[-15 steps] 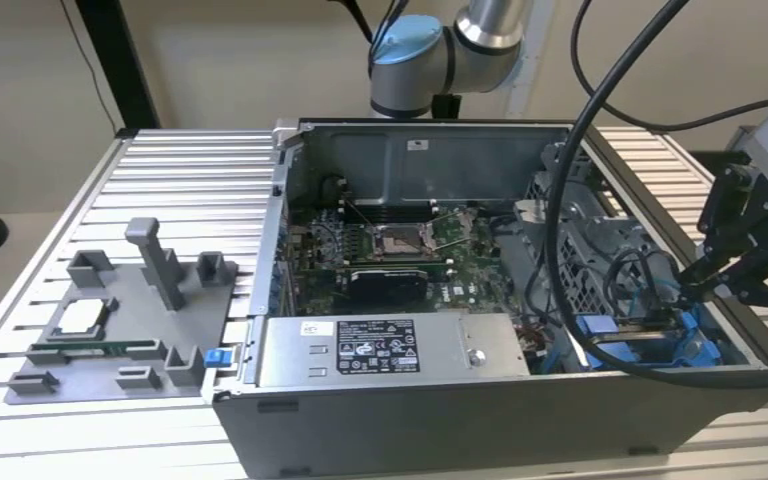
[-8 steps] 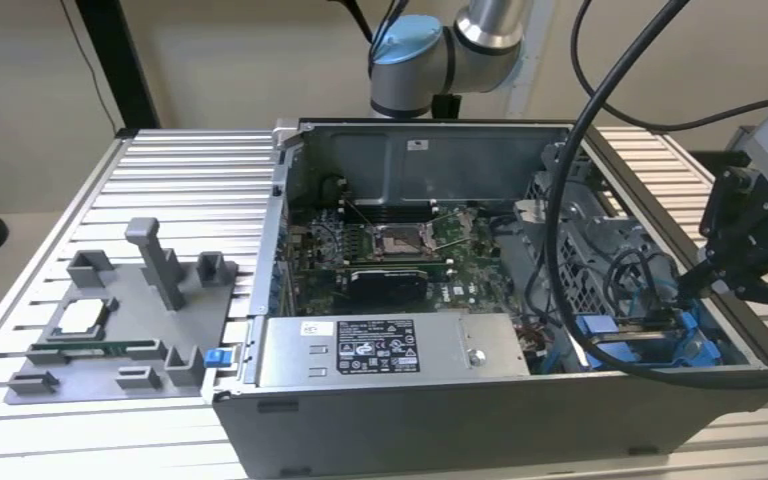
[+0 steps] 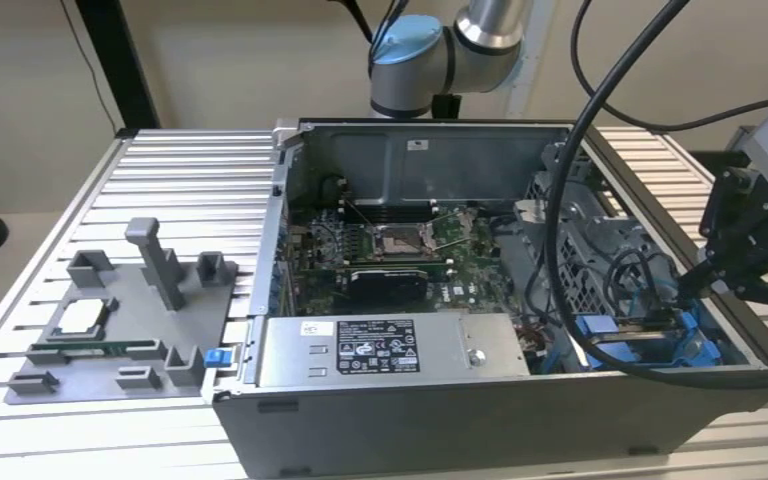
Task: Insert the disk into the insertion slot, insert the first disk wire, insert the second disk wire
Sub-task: 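Insert the second disk wire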
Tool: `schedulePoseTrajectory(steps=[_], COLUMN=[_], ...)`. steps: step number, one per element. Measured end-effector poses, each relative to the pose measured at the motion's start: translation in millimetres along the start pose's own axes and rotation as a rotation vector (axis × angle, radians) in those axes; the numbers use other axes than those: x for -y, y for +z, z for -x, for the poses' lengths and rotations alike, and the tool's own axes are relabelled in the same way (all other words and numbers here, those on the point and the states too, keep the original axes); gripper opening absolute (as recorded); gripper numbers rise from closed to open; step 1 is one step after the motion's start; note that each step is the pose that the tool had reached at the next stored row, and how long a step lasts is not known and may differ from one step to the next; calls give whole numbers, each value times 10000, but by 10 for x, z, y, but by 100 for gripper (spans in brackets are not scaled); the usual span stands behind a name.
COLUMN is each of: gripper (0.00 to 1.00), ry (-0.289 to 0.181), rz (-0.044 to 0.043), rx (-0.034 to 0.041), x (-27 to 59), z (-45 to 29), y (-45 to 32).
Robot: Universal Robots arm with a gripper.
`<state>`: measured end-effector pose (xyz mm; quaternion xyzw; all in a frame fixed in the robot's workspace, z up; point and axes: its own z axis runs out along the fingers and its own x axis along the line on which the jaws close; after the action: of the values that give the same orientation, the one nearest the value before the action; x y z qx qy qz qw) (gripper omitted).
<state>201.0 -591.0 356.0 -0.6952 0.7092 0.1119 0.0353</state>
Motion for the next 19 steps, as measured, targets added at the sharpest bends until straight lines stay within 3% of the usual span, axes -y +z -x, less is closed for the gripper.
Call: schedulePoseTrajectory(steps=[1, 11, 19], gripper=[0, 0, 0], ry=[0, 5, 6], rz=[0, 34, 44], rx=[2, 23, 28], x=[0, 5, 113], z=[0, -1, -15], y=[0, -49, -53])
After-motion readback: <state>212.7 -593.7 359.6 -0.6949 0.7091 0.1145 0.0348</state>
